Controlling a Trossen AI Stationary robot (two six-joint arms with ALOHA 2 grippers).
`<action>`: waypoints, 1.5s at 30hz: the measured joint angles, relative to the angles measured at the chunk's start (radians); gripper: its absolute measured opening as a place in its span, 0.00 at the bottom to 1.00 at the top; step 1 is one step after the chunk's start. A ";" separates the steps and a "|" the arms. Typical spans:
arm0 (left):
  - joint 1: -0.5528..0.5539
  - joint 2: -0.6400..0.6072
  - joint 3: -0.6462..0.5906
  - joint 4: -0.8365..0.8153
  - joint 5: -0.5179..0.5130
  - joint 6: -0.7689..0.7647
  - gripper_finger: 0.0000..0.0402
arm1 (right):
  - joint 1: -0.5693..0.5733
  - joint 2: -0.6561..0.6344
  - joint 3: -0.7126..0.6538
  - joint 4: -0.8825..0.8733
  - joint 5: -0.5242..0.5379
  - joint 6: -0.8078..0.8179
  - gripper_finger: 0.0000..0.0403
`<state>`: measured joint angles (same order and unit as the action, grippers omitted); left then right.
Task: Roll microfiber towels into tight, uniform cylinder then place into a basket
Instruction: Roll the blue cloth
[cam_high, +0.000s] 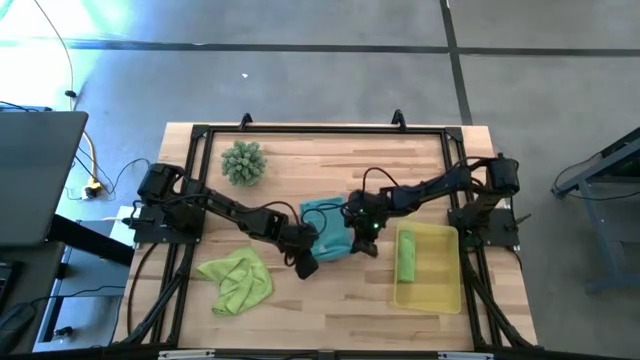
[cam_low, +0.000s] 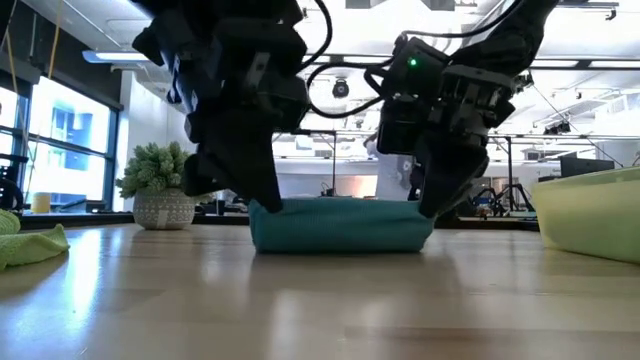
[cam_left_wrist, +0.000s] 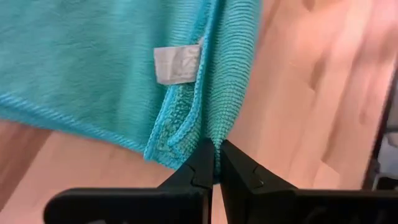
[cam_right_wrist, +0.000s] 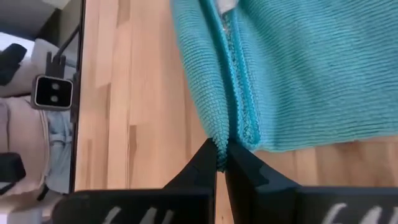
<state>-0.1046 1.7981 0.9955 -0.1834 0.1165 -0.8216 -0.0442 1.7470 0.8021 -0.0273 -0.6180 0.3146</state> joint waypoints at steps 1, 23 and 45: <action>0.002 0.000 0.000 -0.014 -0.016 -0.014 0.01 | -0.006 0.000 0.000 0.001 -0.002 0.001 0.01; -0.016 -0.009 0.001 0.054 0.075 -0.171 0.01 | -0.049 0.000 0.001 0.004 -0.145 0.048 0.01; -0.036 0.073 0.003 -0.029 -0.212 -0.186 0.01 | -0.061 -0.012 0.018 -0.035 0.152 -0.239 0.19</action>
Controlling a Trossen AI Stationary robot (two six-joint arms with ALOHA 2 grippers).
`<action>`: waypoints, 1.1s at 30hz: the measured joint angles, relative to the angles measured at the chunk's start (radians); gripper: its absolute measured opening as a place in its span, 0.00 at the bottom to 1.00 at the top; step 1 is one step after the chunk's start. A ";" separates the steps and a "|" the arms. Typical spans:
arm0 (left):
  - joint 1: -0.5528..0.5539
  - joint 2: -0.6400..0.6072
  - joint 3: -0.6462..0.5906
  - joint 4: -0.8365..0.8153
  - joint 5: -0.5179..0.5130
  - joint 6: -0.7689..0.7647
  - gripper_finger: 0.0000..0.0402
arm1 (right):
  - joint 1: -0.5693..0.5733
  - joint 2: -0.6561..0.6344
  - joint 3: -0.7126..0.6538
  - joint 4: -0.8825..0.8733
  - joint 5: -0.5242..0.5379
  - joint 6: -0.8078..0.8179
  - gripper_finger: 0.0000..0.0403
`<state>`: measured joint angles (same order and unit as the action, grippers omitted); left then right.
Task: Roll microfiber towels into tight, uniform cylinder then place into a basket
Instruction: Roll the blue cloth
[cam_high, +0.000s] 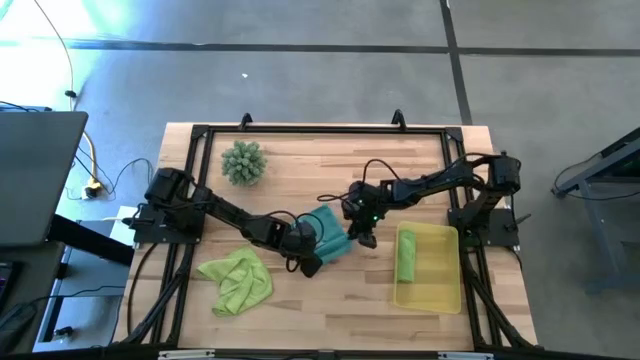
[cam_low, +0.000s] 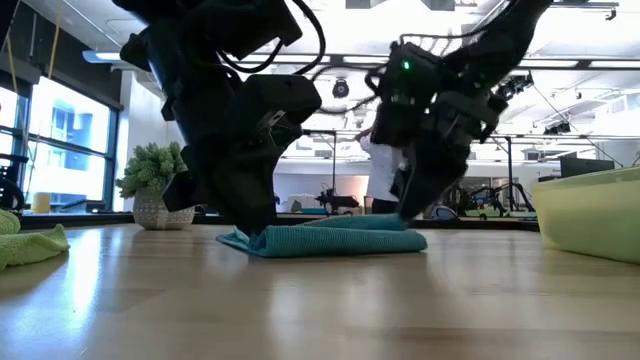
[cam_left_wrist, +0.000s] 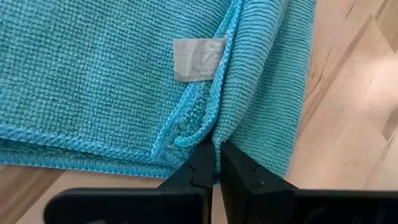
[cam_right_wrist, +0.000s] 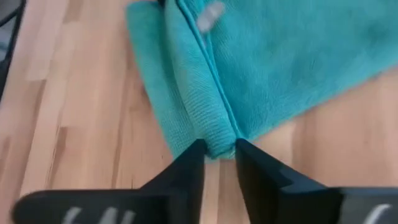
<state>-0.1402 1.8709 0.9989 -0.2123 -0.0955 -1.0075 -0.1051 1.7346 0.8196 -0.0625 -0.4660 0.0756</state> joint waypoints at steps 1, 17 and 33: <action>0.000 0.000 0.000 -0.002 0.000 0.003 0.01 | 0.000 -0.015 0.012 -0.026 0.000 -0.032 0.22; 0.000 0.002 -0.002 -0.004 0.000 0.005 0.01 | 0.180 -0.022 0.046 -0.060 0.215 -0.551 0.29; -0.015 -0.017 0.031 -0.078 0.041 0.118 0.17 | 0.198 0.102 0.051 -0.021 0.315 -0.375 0.28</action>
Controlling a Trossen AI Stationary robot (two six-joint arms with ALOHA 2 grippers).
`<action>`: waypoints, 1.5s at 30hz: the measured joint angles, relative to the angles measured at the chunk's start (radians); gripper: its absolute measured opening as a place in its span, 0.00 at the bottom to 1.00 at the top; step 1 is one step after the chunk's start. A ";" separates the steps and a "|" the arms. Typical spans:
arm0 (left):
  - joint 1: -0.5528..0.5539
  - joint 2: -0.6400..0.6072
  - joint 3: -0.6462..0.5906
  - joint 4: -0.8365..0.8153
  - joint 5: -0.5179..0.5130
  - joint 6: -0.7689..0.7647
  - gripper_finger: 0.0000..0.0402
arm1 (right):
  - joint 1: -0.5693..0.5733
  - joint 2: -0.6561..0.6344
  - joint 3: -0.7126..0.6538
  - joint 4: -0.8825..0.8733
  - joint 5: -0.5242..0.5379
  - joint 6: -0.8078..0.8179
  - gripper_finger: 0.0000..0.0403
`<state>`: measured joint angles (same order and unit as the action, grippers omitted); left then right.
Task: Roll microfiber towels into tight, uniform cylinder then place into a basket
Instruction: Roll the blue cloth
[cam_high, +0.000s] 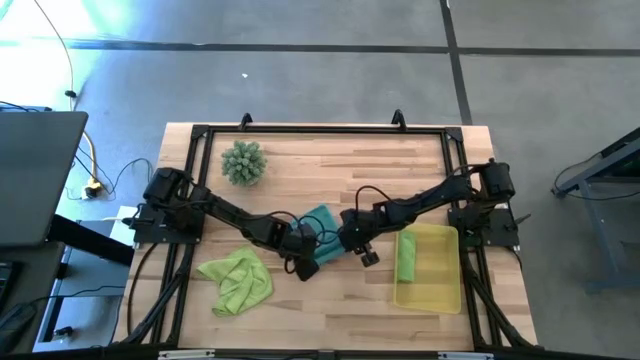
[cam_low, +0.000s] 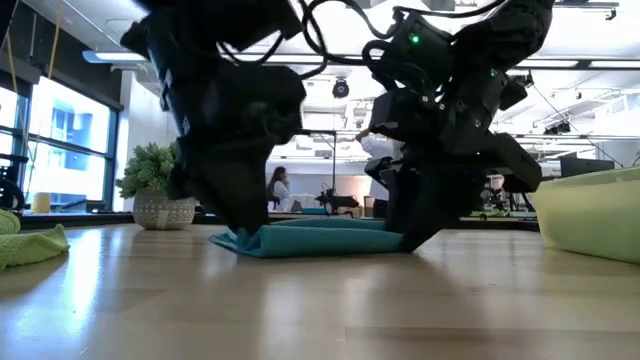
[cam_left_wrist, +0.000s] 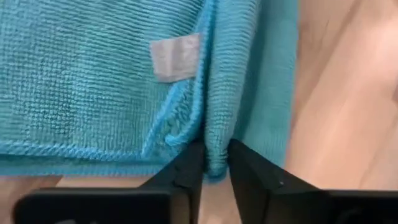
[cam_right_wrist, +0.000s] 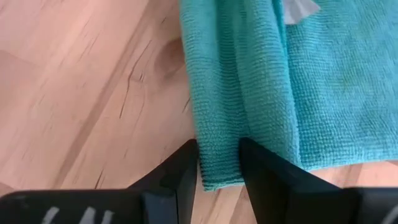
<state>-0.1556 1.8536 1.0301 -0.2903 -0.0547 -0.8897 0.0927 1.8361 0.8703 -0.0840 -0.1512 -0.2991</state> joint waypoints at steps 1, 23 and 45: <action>-0.002 -0.001 0.015 -0.021 0.009 0.022 0.20 | -0.001 0.001 0.000 0.000 -0.001 0.008 0.28; -0.138 0.010 0.208 -0.231 -0.226 0.326 0.33 | -0.003 0.003 -0.004 0.022 -0.025 0.240 0.28; -0.179 0.154 0.209 -0.185 -0.394 0.378 0.33 | -0.003 0.006 -0.005 0.048 -0.023 0.374 0.28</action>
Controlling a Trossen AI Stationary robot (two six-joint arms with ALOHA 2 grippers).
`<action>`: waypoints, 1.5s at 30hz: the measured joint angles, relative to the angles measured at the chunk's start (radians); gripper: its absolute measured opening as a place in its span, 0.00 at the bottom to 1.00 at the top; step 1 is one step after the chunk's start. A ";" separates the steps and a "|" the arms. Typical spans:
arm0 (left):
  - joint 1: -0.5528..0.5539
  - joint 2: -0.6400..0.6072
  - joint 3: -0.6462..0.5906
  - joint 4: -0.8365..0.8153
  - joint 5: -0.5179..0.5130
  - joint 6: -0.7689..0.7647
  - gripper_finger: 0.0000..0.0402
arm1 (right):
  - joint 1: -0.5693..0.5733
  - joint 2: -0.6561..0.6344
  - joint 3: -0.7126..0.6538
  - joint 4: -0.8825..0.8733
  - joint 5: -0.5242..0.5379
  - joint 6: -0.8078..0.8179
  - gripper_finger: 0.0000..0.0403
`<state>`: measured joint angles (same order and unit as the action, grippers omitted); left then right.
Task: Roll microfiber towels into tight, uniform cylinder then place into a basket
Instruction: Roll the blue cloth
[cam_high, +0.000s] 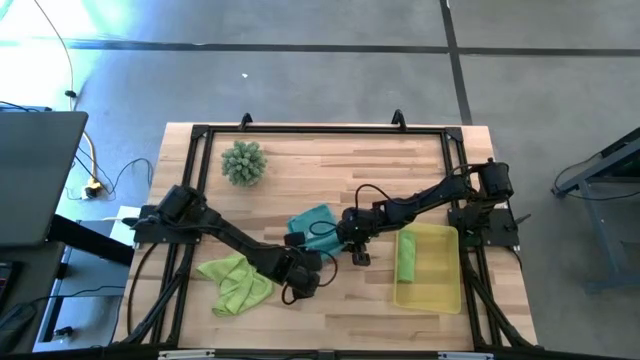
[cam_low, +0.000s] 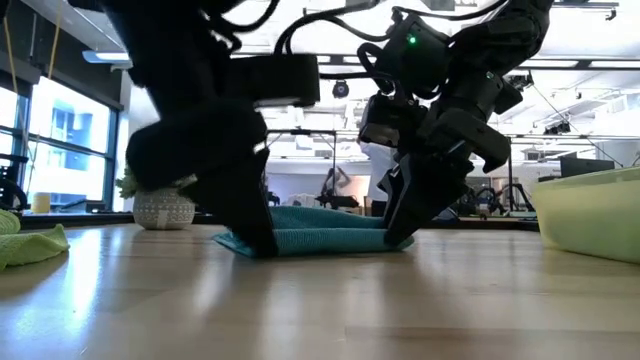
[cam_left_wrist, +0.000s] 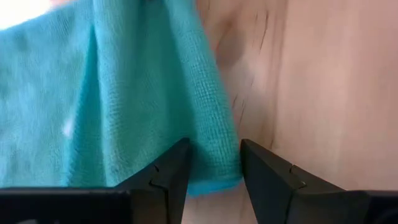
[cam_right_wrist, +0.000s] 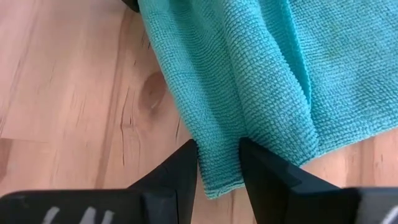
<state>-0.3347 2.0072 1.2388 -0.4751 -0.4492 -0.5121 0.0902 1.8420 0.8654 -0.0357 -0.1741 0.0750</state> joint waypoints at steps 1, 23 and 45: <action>0.000 0.008 0.000 -0.003 0.003 0.000 0.33 | 0.001 0.000 0.000 -0.001 0.000 -0.001 0.28; 0.055 -0.081 0.000 0.011 0.317 -0.188 0.01 | -0.048 0.005 -0.001 -0.039 -0.363 0.107 0.01; 0.161 -0.073 -0.116 0.200 0.643 -0.472 0.01 | -0.030 0.002 -0.001 -0.030 -0.338 0.040 0.01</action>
<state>-0.1741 1.9347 1.1233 -0.2755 0.1938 -0.9839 0.0599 1.8441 0.8646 -0.0658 -0.5121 0.1147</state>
